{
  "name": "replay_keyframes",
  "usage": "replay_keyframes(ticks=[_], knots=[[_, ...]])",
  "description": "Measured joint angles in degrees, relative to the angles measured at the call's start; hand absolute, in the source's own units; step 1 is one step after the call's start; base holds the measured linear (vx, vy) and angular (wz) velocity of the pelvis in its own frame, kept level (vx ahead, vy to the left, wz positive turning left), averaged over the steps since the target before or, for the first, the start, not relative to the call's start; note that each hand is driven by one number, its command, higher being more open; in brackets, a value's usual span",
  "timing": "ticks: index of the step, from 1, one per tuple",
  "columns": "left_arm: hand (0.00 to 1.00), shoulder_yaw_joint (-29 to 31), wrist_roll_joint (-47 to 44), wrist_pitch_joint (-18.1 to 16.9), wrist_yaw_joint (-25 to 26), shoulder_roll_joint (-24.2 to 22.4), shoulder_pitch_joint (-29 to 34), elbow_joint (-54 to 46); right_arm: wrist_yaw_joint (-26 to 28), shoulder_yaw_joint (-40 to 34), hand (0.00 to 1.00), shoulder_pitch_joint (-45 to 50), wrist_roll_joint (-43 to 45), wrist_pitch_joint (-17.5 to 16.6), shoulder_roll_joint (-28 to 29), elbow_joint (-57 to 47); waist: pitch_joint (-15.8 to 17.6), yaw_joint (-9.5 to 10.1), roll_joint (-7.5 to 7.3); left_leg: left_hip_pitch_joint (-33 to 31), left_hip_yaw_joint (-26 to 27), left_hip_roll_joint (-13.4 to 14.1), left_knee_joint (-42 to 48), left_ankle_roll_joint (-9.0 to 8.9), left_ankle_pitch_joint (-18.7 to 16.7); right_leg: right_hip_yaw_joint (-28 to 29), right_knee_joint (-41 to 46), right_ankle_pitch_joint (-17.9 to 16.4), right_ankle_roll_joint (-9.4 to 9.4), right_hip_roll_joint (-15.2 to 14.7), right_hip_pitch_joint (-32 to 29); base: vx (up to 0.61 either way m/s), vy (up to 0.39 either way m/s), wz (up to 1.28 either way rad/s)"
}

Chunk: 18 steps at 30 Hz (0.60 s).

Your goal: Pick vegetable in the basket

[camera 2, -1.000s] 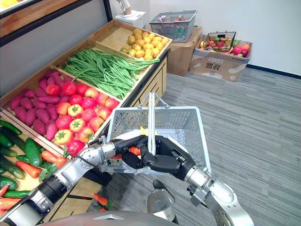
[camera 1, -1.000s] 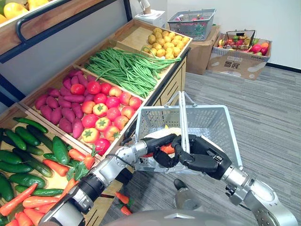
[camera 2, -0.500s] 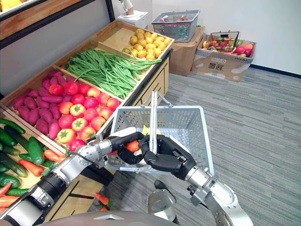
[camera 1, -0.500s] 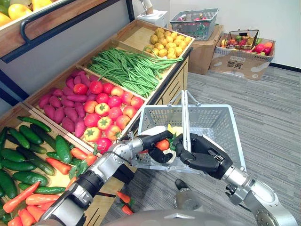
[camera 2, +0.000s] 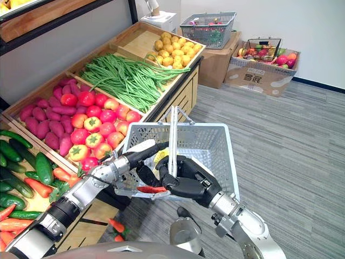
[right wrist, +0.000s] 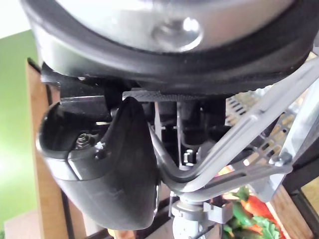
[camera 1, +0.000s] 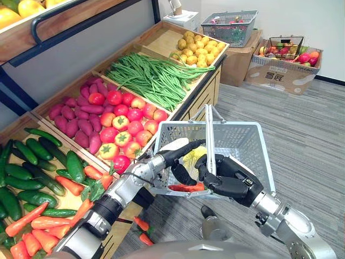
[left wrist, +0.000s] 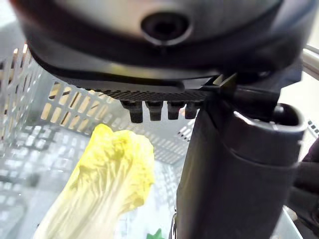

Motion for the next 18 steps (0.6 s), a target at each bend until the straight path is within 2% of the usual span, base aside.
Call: replay_keyframes(ticks=[6,10,11,13,15,18], knots=[[1.00,5.57,-0.60,0.29,0.58,-0.97,-0.01,-3.01,-0.03,0.01,0.00,0.05,-0.02,0.00,1.62,-0.01,0.06,0.26,-0.23,-0.04,-1.29,-0.58,-0.69,0.37,0.48,-1.31,0.01,-0.10,-0.03,-0.85,0.58,0.02,0.007,0.13],[1.00,12.03,-6.65,2.31,2.61,-0.84,-0.98,-5.69,-0.15,-0.12,0.00,0.46,-0.02,0.00,3.13,-0.01,0.03,0.76,-0.47,-0.07,-2.65,-0.78,-0.88,0.46,0.80,-2.53,0.09,-0.16,-0.08,-1.20,1.56,0.02,0.005,0.17],[1.00,13.54,-10.67,3.98,2.61,-0.27,-2.36,-5.87,-0.15,-0.46,0.00,0.87,-0.01,0.00,3.29,-0.01,0.03,1.23,-0.48,-0.16,-3.38,-0.82,-0.88,0.49,0.91,-3.21,0.07,-0.23,-0.11,-1.33,2.00,0.01,0.005,0.21],[1.00,14.59,-13.96,5.00,2.12,1.89,-3.11,-6.77,-0.13,-0.62,0.00,0.99,-0.01,0.01,3.25,-0.01,0.02,1.57,-0.49,-0.21,-3.75,-0.82,-0.96,0.44,1.07,-3.64,0.13,-0.41,-0.36,-1.36,2.10,0.01,0.004,0.17],[1.00,15.35,-16.25,6.42,-0.41,6.89,-3.75,-8.66,-0.09,-0.89,0.00,1.00,-0.01,0.02,3.30,-0.01,-0.03,1.67,-0.45,-0.72,-4.59,-0.90,-1.05,0.45,1.39,-4.41,0.17,-0.39,-0.33,-1.51,2.14,0.01,0.004,0.16],[1.00,15.93,-16.55,7.40,-2.97,10.60,-3.39,-10.87,-0.09,-1.56,0.00,1.01,-0.01,0.03,3.35,0.00,-0.08,2.30,-0.49,-0.69,-4.89,-0.98,-1.23,0.41,1.66,-4.73,0.36,-0.36,-0.27,-1.50,2.22,0.02,0.014,0.07]])
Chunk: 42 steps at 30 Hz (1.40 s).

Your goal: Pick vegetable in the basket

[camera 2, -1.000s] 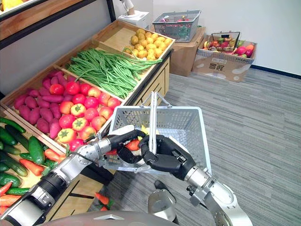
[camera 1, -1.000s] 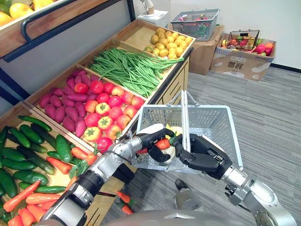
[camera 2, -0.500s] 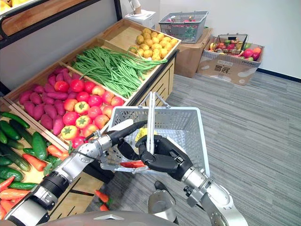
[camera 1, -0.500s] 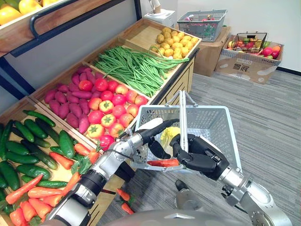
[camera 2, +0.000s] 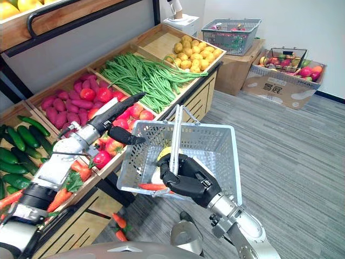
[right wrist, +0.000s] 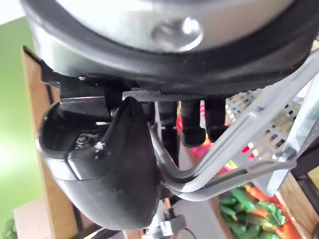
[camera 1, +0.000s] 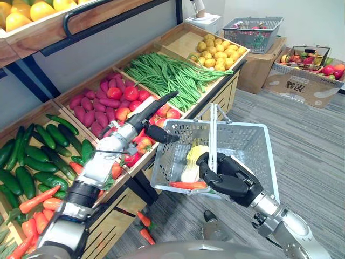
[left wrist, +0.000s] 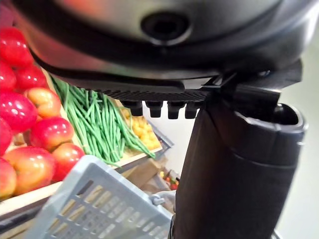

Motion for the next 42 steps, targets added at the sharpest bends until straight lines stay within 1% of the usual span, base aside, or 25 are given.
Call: replay_keyframes(ticks=[2,4,5,10,12,13,15,16,17,19,20,21,22,23,24,26,27,29,31,32,34,36,38,40,42], knots=[[1.00,2.63,-2.05,0.08,-0.60,0.50,0.81,-0.93,0.00,-0.74,0.00,0.02,0.00,0.00,0.62,0.00,-0.15,0.72,-0.24,0.10,-0.10,-0.29,-0.56,0.04,0.47,-0.11,0.19,0.02,0.01,-0.12,0.01,0.02,0.020,0.04],[1.00,5.90,-2.87,0.09,-0.44,0.71,2.50,-2.14,0.02,-1.05,0.00,0.06,0.01,0.00,1.35,0.00,-0.27,0.74,-0.45,0.10,-0.49,-0.68,-1.01,-0.01,0.84,-0.54,0.38,0.00,-0.01,-0.19,0.03,0.02,0.016,0.10],[1.00,7.45,-4.31,0.09,0.03,1.25,3.32,-2.49,0.04,-1.53,0.00,0.20,0.02,0.00,1.50,0.00,-0.32,0.77,-0.53,0.15,-0.64,-0.69,-1.15,-0.05,0.98,-0.68,0.41,-0.01,-0.02,-0.18,0.12,0.01,0.016,0.08],[1.00,12.92,-4.46,0.07,3.28,1.42,7.86,-2.76,0.04,-3.09,0.00,1.67,0.10,0.00,1.49,0.00,-0.81,1.12,-1.12,0.87,-1.19,-0.80,-1.93,-0.15,1.46,-1.37,0.31,-0.27,-0.37,-0.32,0.96,0.00,0.015,0.07],[1.00,15.14,-4.47,0.07,4.98,0.43,11.27,-2.85,0.04,-3.10,0.00,2.54,0.11,0.00,1.49,0.00,-1.44,1.35,-2.13,0.91,-1.96,-0.96,-2.89,-0.19,2.05,-2.23,0.12,-0.44,-0.66,-0.58,1.32,-0.01,0.001,0.19],[1.00,15.71,-4.55,0.08,5.28,-0.18,12.22,-2.86,0.03,-3.14,0.00,2.79,0.13,0.00,1.47,0.00,-1.56,1.55,-2.32,0.91,-2.21,-0.96,-3.00,-0.22,2.15,-2.47,-0.06,-0.43,-0.67,-0.60,1.54,0.00,0.003,0.22],[1.00,18.61,-6.85,0.07,6.13,-3.61,17.42,-3.54,0.03,-3.11,0.00,3.59,0.13,0.00,1.41,0.00,-2.18,2.22,-3.07,0.90,-3.28,-1.36,-3.96,-0.35,2.83,-3.62,-0.39,-0.42,-0.66,-0.94,2.06,0.01,0.006,0.24],[1.00,19.52,-6.97,0.08,6.52,-4.73,18.87,-3.95,0.03,-3.11,0.00,3.59,0.15,0.00,1.40,0.01,-2.19,2.38,-3.18,0.89,-3.59,-1.62,-4.24,-0.33,3.03,-3.98,-0.42,-0.41,-0.65,-1.09,2.14,0.02,0.011,0.33],[1.00,21.42,-8.53,0.09,7.56,-7.77,22.51,-4.93,-0.06,-3.07,0.00,3.61,0.36,0.00,1.39,0.01,-2.26,2.79,-3.31,0.85,-4.46,-2.17,-5.13,-0.23,3.64,-4.89,-0.45,-0.41,-0.66,-1.60,2.58,0.02,0.009,0.29],[1.00,22.98,-9.60,0.09,8.67,-10.78,25.25,-5.44,-0.40,-2.99,0.00,3.61,0.70,0.00,1.42,0.04,-2.38,3.80,-3.47,0.84,-5.26,-2.69,-5.84,-0.24,4.18,-5.78,-0.53,-0.44,-0.69,-2.00,2.85,0.01,0.017,0.38],[1.00,24.63,-11.06,0.10,9.90,-13.56,27.57,-6.12,-0.94,-2.93,0.00,3.54,1.39,0.00,1.58,0.10,-2.52,4.24,-3.69,0.35,-6.88,-3.31,-6.83,-0.09,5.11,-7.51,-0.75,-0.49,-0.77,-2.61,3.23,0.01,0.010,0.46],[1.00,24.99,-11.08,0.10,10.13,-14.07,28.08,-6.39,-1.05,-2.93,0.00,3.54,1.55,0.00,1.67,0.11,-2.57,4.27,-3.76,0.13,-7.27,-3.47,-7.03,-0.09,5.33,-7.91,-0.86,-0.50,-0.79,-2.75,3.29,0.01,-0.004,0.67],[1.00,26.19,-11.49,0.10,11.02,-15.73,29.67,-7.24,-1.53,-2.94,0.00,3.53,2.27,0.00,2.13,0.26,-2.59,4.55,-4.03,-0.20,-8.92,-4.10,-8.03,-0.04,6.11,-9.66,-1.48,-0.50,-0.80,-3.36,3.95,0.00,-0.015,0.66],[1.00,27.13,-12.96,0.10,11.99,-17.01,30.98,-7.53,-2.02,-2.78,0.00,3.54,3.54,0.00,2.62,0.67,-2.73,5.23,-4.29,-0.34,-10.47,-4.89,-9.12,-0.01,6.95,-11.32,-1.65,-0.65,-1.02,-3.88,4.57,0.00,-0.012,0.75],[1.00,27.66,-13.35,0.10,12.31,-17.53,31.46,-7.53,-2.36,-2.71,0.00,3.52,3.98,-0.01,3.04,1.15,-2.82,5.53,-4.45,-0.36,-11.37,-5.03,-9.65,-0.07,7.35,-12.41,-1.82,-0.77,-1.18,-4.15,4.97,0.00,-0.024,0.81],[1.00,30.52,-16.62,0.08,14.12,-19.35,33.22,-7.51,-3.46,-1.78,0.00,3.31,4.64,-0.01,3.95,3.02,-3.44,6.12,-5.09,-1.09,-15.17,-6.13,-11.55,-0.41,8.86,-16.48,-2.65,-1.31,-1.83,-5.00,6.24,-0.02,-0.033,0.86],[1.00,31.28,-17.73,0.08,14.43,-19.61,33.50,-7.43,-3.69,-1.48,0.00,3.20,4.69,-0.01,4.09,3.51,-3.51,6.46,-5.33,-1.12,-15.93,-6.43,-12.16,-0.58,9.39,-17.26,-2.74,-1.44,-1.88,-5.18,6.38,-0.02,-0.040,0.75],[1.00,34.19,-20.11,0.06,16.41,-21.14,34.35,-7.07,-4.95,-0.10,0.00,3.19,5.61,-0.02,4.51,5.06,-3.82,7.79,-6.04,-1.12,-18.78,-7.29,-14.46,-0.69,11.33,-20.40,-3.36,-1.69,-2.14,-5.64,7.69,-0.01,-0.047,0.65],[1.00,35.53,-20.55,-0.13,17.30,-21.99,35.36,-6.71,-5.11,0.67,0.00,3.18,6.07,-0.03,4.85,5.65,-4.10,8.54,-6.44,-1.06,-20.25,-7.89,-15.84,-0.75,12.43,-21.99,-3.49,-1.83,-2.35,-5.84,8.12,0.01,-0.048,0.56],[1.00,36.46,-20.56,-0.39,18.26,-23.08,36.26,-5.66,-5.56,1.50,0.00,3.15,6.95,-0.11,5.67,6.12,-4.32,8.80,-6.72,-0.98,-22.02,-8.07,-17.27,-0.76,13.68,-24.00,-3.54,-1.85,-2.39,-5.99,8.92,0.01,-0.053,0.58],[1.00,37.46,-20.70,-1.06,19.52,-24.80,37.41,-3.30,-6.34,2.81,0.00,2.99,7.38,-0.29,6.30,6.49,-4.57,8.99,-7.08,-0.80,-23.33,-8.49,-18.95,-0.91,15.04,-25.38,-3.48,-1.95,-2.33,-6.12,9.01,-0.02,-0.046,0.47],[1.00,38.23,-21.77,-1.18,20.97,-27.02,38.36,0.64,-6.90,4.57,0.00,2.72,8.26,-0.91,6.72,7.13,-4.48,9.56,-7.37,0.15,-24.41,-8.81,-21.16,-0.99,16.50,-26.66,-3.56,-2.31,-2.64,-6.23,9.84,-0.02,-0.027,0.30],[1.00,39.49,-22.41,-1.21,22.35,-29.12,38.48,5.11,-7.33,6.35,0.00,2.13,9.26,-1.82,6.91,8.80,-4.67,10.19,-7.63,0.98,-24.92,-8.96,-23.12,-0.97,17.59,-27.19,-3.49,-2.58,-2.52,-6.25,10.12,-0.04,-0.033,0.20],[1.00,41.08,-24.59,-1.22,24.09,-30.66,38.59,9.78,-7.72,7.79,0.00,1.54,9.50,-2.36,7.74,10.22,-4.68,10.15,-7.65,1.21,-25.72,-9.01,-24.95,-0.97,18.76,-28.10,-3.50,-2.63,-2.51,-6.19,10.10,-0.05,-0.027,0.23],[1.00,43.38,-29.00,-1.58,26.70,-32.59,39.70,16.24,-9.16,9.76,0.00,1.54,10.59,-2.84,8.39,11.13,-4.69,10.25,-7.96,2.34,-26.08,-8.96,-28.09,-1.35,20.49,-28.65,-3.50,-2.63,-2.52,-6.12,10.02,-0.03,-0.016,0.13]])
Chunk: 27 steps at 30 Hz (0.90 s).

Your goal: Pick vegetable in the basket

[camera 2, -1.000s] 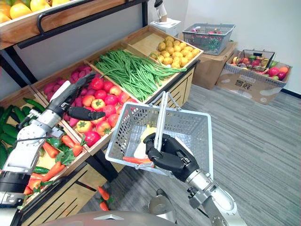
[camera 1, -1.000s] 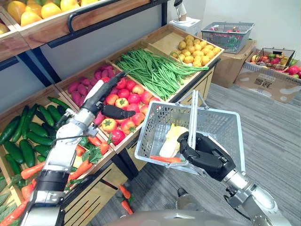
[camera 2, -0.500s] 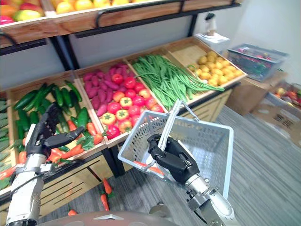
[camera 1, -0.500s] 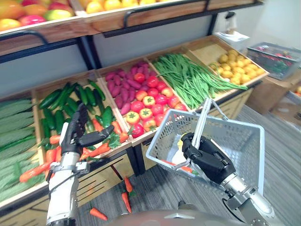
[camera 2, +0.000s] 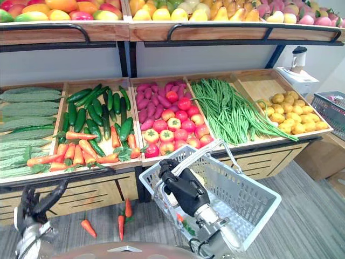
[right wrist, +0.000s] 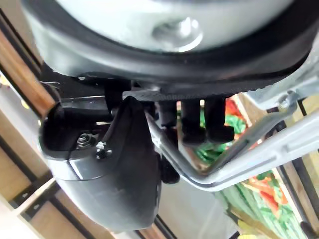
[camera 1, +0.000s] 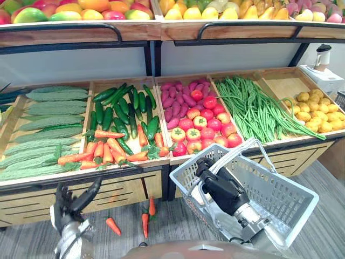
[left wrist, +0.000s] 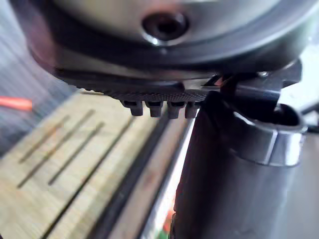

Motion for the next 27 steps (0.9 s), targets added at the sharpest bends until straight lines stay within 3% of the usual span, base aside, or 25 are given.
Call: replay_keyframes(ticks=[6,10,17,22,25,27], knots=[[1.00,2.47,-4.50,0.12,2.27,-2.10,2.12,16.92,-3.31,2.24,0.00,0.93,1.32,-3.27,2.35,2.01,-0.08,0.44,-0.30,0.79,-1.16,-0.05,-4.48,-0.58,1.46,-1.38,-0.02,-0.01,0.01,-0.02,-0.42,-0.01,-0.005,0.14],[1.00,0.59,-1.28,0.83,2.13,-2.48,3.54,24.82,-4.10,3.96,0.00,1.70,1.99,-3.97,2.48,4.40,-0.07,1.60,-0.37,0.60,-1.85,0.01,-4.48,-0.67,1.49,-1.75,0.08,-0.14,-0.19,0.05,-0.41,0.00,-0.007,0.05],[1.00,-4.50,7.31,1.97,-1.69,-0.70,4.46,27.04,-4.43,5.28,0.00,1.69,2.00,-4.44,2.85,6.48,-0.05,1.67,-0.44,0.71,-1.30,0.29,-4.48,-0.92,1.56,-0.59,0.97,-0.40,-0.55,0.37,-1.50,0.00,-0.001,-0.07],[1.00,-6.58,7.39,1.93,-2.54,0.58,4.05,26.90,-4.48,5.88,0.00,1.68,1.99,-4.57,3.04,6.53,0.12,1.71,-1.12,1.70,1.18,0.88,-3.38,-0.94,1.55,2.26,1.56,-0.41,-0.58,1.00,-2.11,0.01,0.000,-0.31],[1.00,-8.10,7.70,1.89,-2.72,1.72,4.04,26.38,-4.64,6.14,0.00,1.72,1.99,-4.57,4.12,6.58,0.63,1.59,-2.03,0.62,3.04,1.62,2.78,-1.24,-1.74,4.34,2.29,-0.53,-0.80,1.41,-2.04,-0.01,-0.009,-0.40],[1.00,-8.71,9.59,1.74,-2.84,2.11,3.84,25.41,-4.65,6.10,0.00,1.70,1.99,-4.57,4.55,6.57,1.42,1.59,-1.98,-1.60,4.26,3.09,10.87,-1.38,-6.33,5.96,2.97,-0.59,-0.90,2.32,-1.80,-0.03,-0.002,-0.39]])
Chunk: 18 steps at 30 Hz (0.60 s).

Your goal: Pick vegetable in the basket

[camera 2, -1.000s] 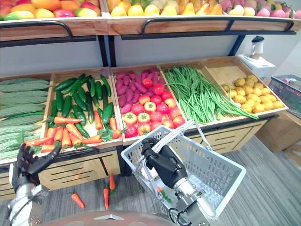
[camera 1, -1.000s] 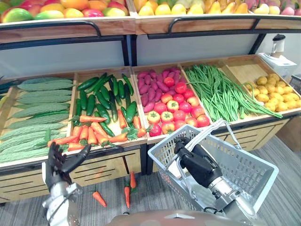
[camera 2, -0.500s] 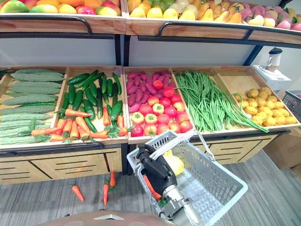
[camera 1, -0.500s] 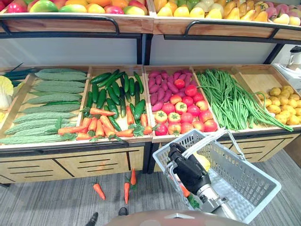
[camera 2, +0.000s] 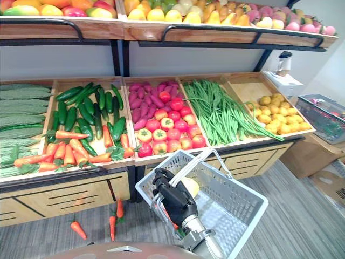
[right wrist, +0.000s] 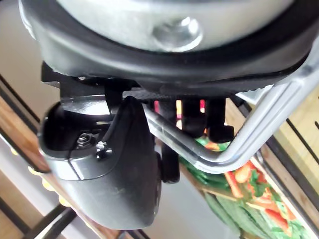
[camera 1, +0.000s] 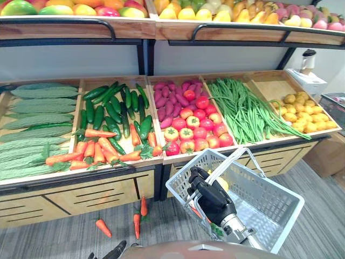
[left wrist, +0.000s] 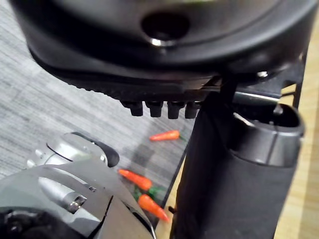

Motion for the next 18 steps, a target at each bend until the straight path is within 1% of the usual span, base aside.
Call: replay_keyframes(ticks=[1,3,6,7,8,9,10,13,14,15,16,17,18], knots=[[1.00,-0.02,0.00,-0.02,0.01,-0.01,-0.03,-0.20,0.00,-0.04,0.00,0.02,-0.01,0.00,-0.02,0.00,0.23,-0.01,0.10,-0.45,0.22,0.44,2.11,0.01,-1.25,0.40,0.19,-0.05,-0.07,0.46,0.15,-0.05,0.030,-0.40],[1.00,0.05,0.01,-0.03,0.00,-0.11,-0.43,-0.17,-0.05,-0.75,0.00,0.16,-0.01,0.01,-0.05,0.00,0.54,-0.04,0.68,-1.90,1.46,2.62,8.52,0.20,-5.33,1.49,0.38,-0.09,-0.03,1.54,0.49,-0.06,0.036,-0.39],[1.00,0.56,0.46,-0.04,0.03,-0.11,-1.21,-0.11,-0.04,-2.16,0.00,0.16,0.00,0.01,0.36,-0.06,1.84,0.01,1.12,-2.36,2.56,4.28,14.12,0.31,-8.67,3.34,2.15,-0.49,0.21,2.51,0.56,-0.04,0.064,-0.36],[1.00,0.79,1.59,-0.05,0.03,-0.04,-1.45,-0.09,-0.04,-3.18,0.00,0.39,-0.02,0.01,0.81,-0.08,2.48,-0.10,1.41,-2.42,3.23,5.05,16.81,0.48,-10.42,4.27,3.41,-0.94,0.56,2.77,0.56,-0.06,0.116,-0.37],[1.00,1.37,2.50,-0.06,0.05,0.10,-1.85,-0.07,-0.05,-4.50,0.00,0.94,-0.02,0.01,1.51,-0.12,3.05,-0.16,1.45,-2.07,3.92,5.25,18.75,0.83,-11.81,5.32,4.80,-1.52,1.05,2.73,0.59,-0.05,0.134,-0.38],[1.00,1.73,2.96,-0.05,0.07,0.09,-2.00,0.00,-0.05,-5.22,0.00,1.25,-0.02,0.01,1.69,-0.15,3.31,-0.19,1.44,-1.73,4.29,5.29,19.56,0.93,-12.48,5.90,5.57,-1.82,1.24,2.63,0.62,-0.06,0.164,-0.43],[1.00,2.56,4.55,-0.02,0.23,0.06,-2.17,0.29,-0.05,-6.87,0.00,2.72,-0.02,0.04,2.11,-0.71,3.66,-0.41,1.47,-0.66,5.69,5.59,21.81,1.50,-14.33,7.49,7.27,-2.62,2.06,2.52,0.89,-0.06,0.178,-0.43],[1.00,3.43,6.05,0.12,0.41,0.29,-2.05,0.53,-0.02,-8.76,0.00,4.64,-0.02,0.18,2.85,-1.39,4.12,-0.87,1.38,0.74,8.07,6.28,24.25,2.16,-16.72,10.21,7.68,-2.67,2.62,2.73,1.57,-0.06,0.183,-0.48],[1.00,4.56,6.66,0.12,0.49,0.36,-1.75,0.57,-0.02,-9.53,0.00,5.01,-0.02,0.33,3.75,-1.74,4.34,-1.25,1.20,1.26,10.14,7.07,25.14,2.43,-17.68,12.31,7.48,-2.22,3.08,3.21,1.15,-0.08,0.177,-0.69],[1.00,4.99,6.67,0.12,0.56,0.41,-1.65,0.64,-0.02,-9.85,0.00,5.03,-0.01,0.44,3.91,-1.95,4.35,-1.43,1.20,1.23,11.10,7.46,25.62,2.51,-18.01,13.39,7.26,-1.80,3.07,3.55,0.66,-0.10,0.160,-0.97],[1.00,5.10,6.65,0.13,1.16,0.77,-1.63,1.00,-0.02,-10.13,0.00,4.89,-0.01,0.44,4.67,-2.27,4.49,-1.63,1.43,1.24,13.67,8.64,26.29,2.72,-18.57,14.98,6.94,-0.78,2.55,4.16,-0.76,-0.12,0.135,-1.11],[1.00,4.94,6.62,0.13,1.66,1.04,-1.84,1.17,-0.02,-10.12,0.00,4.63,-0.01,0.44,5.15,-2.60,5.00,-1.77,1.35,1.40,16.09,9.72,26.74,2.79,-18.83,14.58,6.84,0.84,0.22,4.28,-2.28,-0.12,0.121,-1.11],[1.00,4.89,6.62,0.13,1.76,1.39,-2.14,1.21,-0.02,-10.15,0.00,4.55,-0.01,0.44,5.40,-2.69,5.28,-1.85,1.07,1.45,17.15,10.15,26.72,2.81,-18.82,13.47,6.68,1.59,-0.93,3.96,-3.05,-0.10,0.078,-0.86]])
